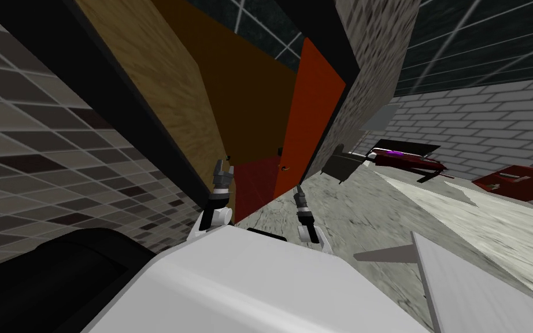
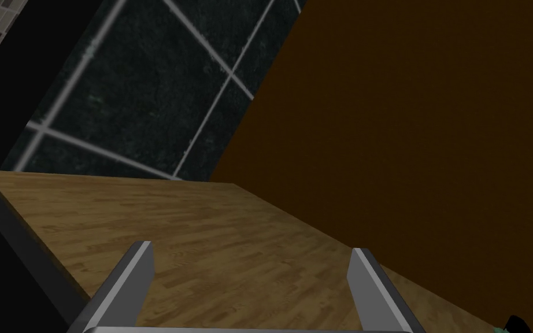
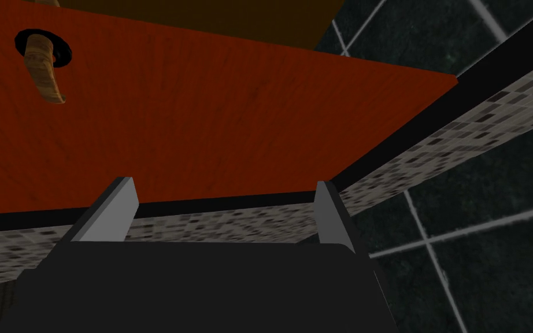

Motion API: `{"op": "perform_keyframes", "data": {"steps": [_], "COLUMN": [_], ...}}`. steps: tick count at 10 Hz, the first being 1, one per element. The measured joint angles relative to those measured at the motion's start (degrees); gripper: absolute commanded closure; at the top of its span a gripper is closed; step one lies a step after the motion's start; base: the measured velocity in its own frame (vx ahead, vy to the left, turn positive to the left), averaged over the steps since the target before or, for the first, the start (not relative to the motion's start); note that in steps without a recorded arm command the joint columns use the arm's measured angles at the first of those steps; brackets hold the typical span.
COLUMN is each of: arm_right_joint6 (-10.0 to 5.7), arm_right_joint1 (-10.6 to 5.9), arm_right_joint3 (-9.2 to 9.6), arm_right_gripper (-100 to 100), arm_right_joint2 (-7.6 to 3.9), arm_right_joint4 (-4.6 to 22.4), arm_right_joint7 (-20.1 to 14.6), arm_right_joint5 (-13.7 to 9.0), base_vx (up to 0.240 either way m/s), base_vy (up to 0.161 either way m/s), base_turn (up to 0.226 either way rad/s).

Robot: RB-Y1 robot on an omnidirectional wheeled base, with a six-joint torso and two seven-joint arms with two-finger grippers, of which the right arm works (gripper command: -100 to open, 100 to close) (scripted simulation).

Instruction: Push the door open

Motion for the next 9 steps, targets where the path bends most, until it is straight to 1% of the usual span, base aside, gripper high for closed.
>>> {"op": "perform_keyframes", "data": {"steps": [2,4,5,9], "arm_right_joint6": [-0.5,-1.47,-1.6,-3.34], "arm_right_joint1": [-0.96,-2.22,-2.69,-4.84], "arm_right_joint3": [0.42,0.65,0.93,1.52], "arm_right_gripper": [-100,-100,-100,-100], "arm_right_joint2": [0.02,-0.09,0.1,0.03], "arm_right_joint4": [2.3,5.3,6.4,11.9], "arm_right_joint7": [-0.6,-1.2,-1.4,-2.6], "arm_right_joint5": [0.5,0.8,1.1,1.9], "base_vx": [0.089,0.085,0.083,0.082], "base_vy": [-0.085,-0.076,-0.085,-0.084], "base_turn": [0.052,0.054,0.047,0.054]}}
